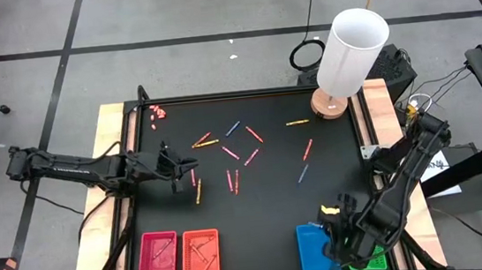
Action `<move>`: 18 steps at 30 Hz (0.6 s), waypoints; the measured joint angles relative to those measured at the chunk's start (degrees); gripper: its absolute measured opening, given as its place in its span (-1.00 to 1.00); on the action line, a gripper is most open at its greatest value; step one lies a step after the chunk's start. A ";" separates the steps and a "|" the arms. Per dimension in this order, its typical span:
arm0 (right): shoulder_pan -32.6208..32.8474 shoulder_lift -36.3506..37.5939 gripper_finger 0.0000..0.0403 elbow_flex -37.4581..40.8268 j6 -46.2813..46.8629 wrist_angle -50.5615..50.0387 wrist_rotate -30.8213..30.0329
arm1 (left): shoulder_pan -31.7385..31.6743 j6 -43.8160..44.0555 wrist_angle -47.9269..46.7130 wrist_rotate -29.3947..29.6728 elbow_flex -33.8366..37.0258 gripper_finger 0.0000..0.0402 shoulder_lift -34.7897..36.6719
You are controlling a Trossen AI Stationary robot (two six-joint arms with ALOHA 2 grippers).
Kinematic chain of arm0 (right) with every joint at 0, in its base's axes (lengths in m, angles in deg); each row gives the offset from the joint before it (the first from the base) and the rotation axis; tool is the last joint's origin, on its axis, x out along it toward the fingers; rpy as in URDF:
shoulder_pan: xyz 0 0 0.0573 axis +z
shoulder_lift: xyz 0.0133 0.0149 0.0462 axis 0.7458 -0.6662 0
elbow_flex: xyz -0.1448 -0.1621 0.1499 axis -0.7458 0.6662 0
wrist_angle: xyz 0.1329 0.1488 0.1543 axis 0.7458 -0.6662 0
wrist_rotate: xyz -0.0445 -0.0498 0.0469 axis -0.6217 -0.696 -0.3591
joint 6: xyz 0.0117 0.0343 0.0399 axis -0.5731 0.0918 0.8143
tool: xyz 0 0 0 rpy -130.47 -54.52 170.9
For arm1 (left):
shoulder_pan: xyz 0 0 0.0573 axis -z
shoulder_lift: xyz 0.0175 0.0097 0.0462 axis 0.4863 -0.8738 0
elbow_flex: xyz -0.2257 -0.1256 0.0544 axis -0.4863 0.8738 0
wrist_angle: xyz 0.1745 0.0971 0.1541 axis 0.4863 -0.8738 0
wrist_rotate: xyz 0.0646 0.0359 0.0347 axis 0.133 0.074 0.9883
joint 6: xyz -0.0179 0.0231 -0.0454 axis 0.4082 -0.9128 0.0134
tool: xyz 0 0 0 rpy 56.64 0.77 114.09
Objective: Sort crayons
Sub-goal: Put the blue crayon into the blue bin
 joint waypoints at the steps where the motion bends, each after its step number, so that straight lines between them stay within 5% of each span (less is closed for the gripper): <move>1: 0.26 -0.11 -0.93 1.06 3.21 0.58 0.92 | -0.01 0.49 -0.04 0.02 0.04 -0.67 -0.21; 6: 1.37 -1.64 -0.93 5.24 12.96 5.95 5.48 | 0.00 1.10 2.08 0.07 0.05 -0.67 -1.87; 18: -0.09 -7.84 -0.90 5.95 14.81 12.39 11.39 | 0.00 -1.99 9.62 0.31 0.07 -0.67 -7.39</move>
